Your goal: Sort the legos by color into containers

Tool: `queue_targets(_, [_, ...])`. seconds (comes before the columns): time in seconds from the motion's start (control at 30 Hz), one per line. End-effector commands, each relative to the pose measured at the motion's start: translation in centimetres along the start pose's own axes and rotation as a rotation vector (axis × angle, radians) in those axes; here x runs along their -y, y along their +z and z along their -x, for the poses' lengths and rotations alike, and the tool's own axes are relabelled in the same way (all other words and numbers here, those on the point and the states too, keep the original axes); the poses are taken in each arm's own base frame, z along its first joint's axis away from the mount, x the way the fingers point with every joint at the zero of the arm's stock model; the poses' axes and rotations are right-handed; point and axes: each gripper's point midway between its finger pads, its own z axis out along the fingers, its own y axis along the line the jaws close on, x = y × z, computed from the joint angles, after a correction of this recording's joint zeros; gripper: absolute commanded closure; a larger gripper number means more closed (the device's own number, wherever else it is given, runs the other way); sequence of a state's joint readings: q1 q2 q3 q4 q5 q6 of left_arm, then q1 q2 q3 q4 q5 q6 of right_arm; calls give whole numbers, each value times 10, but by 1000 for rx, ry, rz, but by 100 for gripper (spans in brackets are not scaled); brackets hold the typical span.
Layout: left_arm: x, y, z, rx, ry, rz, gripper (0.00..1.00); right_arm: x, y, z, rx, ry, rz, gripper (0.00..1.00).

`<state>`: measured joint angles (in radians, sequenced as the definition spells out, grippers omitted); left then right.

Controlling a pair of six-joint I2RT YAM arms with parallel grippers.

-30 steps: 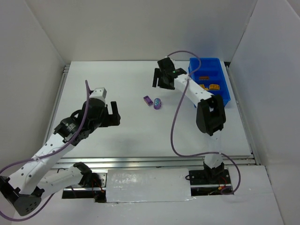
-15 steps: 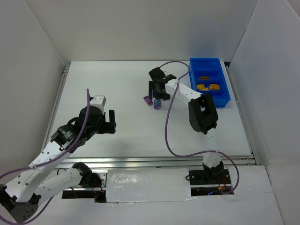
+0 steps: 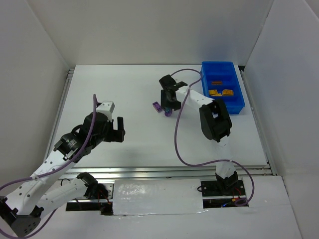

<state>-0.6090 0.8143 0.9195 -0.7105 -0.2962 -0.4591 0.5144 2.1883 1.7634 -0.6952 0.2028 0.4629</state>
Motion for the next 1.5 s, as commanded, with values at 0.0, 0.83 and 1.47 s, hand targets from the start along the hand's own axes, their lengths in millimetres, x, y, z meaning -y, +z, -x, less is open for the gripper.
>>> queue_targets(0.0, [4,0,8,38,10,-29,1,-4,9,7,12,3,2,37])
queue_targets(0.83, [0,5,6,27,11,2,0,45,-86,165,414,196,312,76])
queue_targets(1.47, [-4,7,4,25,1,5,1,235,-53,309,798,846,408,75])
